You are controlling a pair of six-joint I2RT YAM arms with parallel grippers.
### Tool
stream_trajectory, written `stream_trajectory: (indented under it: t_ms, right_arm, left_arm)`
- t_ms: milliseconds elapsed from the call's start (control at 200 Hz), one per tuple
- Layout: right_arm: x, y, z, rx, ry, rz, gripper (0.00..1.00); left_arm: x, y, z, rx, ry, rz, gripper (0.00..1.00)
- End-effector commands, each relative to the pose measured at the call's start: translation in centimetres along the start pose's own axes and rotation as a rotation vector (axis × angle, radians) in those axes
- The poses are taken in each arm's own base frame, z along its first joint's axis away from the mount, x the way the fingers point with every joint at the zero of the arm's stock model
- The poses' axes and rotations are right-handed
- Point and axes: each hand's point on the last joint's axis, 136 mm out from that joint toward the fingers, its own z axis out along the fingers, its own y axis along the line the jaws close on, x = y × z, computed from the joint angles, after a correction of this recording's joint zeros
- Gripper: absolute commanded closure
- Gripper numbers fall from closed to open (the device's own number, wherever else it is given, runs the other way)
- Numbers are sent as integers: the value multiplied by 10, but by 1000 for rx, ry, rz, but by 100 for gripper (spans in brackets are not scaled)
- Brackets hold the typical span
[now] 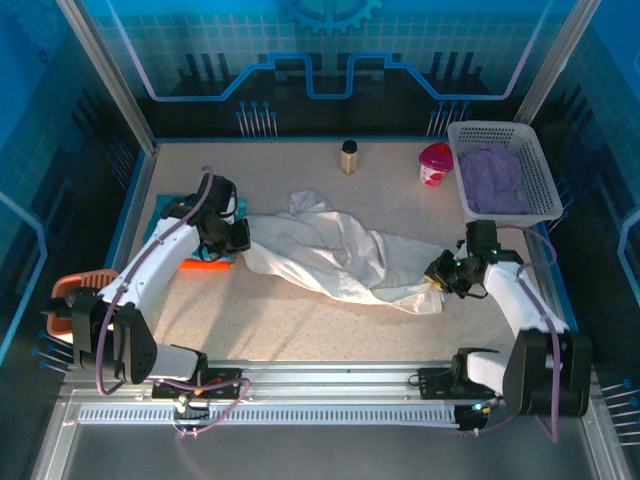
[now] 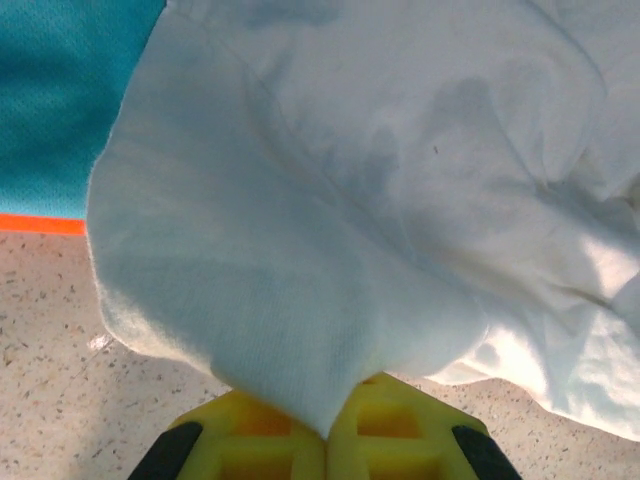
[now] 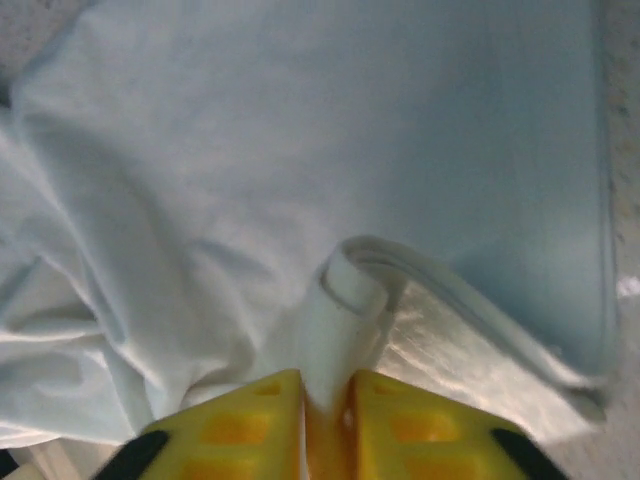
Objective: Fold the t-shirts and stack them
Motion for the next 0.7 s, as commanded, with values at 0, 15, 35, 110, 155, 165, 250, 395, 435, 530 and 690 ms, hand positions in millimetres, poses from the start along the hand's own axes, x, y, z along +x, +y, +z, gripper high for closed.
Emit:
stream_trajectory:
  t_ms: [0,15,35,110,155,165,250,395,435,530,690]
  right_arm:
    - [-41,41,-1,-97,-80,-73,60]
    - [-43,42,0,-95,-74,-76,56]
    - [-45,44,2,-95,-64,-77,50]
    - [-44,45,1,-89,-37,-95,36]
    - [-40,42,-3,-82,-47,-105,30]
    - [-39,41,-4,-79,-52,-106,28]
    - [-25,28,-18,-50,-90,-128,24]
    - [7,4,-38,-22,-144,-115,34]
    - [18,-4,-39,-15,-147,-99,38]
    - [40,-22,-31,0,-133,-61,44]
    - [58,-46,-8,48,-99,-16,48]
  left_arm:
    - [0,-1,10,13,9,-16,100]
    - [0,-1,11,15,11,-16,100]
    - [0,-1,11,17,14,-17,100]
    - [1,-2,14,26,21,-20,100]
    - [2,-2,15,28,20,-22,100]
    - [2,-2,15,27,20,-22,100]
    - [2,-2,15,32,20,-24,100]
    - [3,-9,18,60,42,-25,100]
    - [2,-10,19,65,48,-25,100]
    - [0,-13,18,73,46,-24,100]
    - [-3,-16,15,85,37,-25,100]
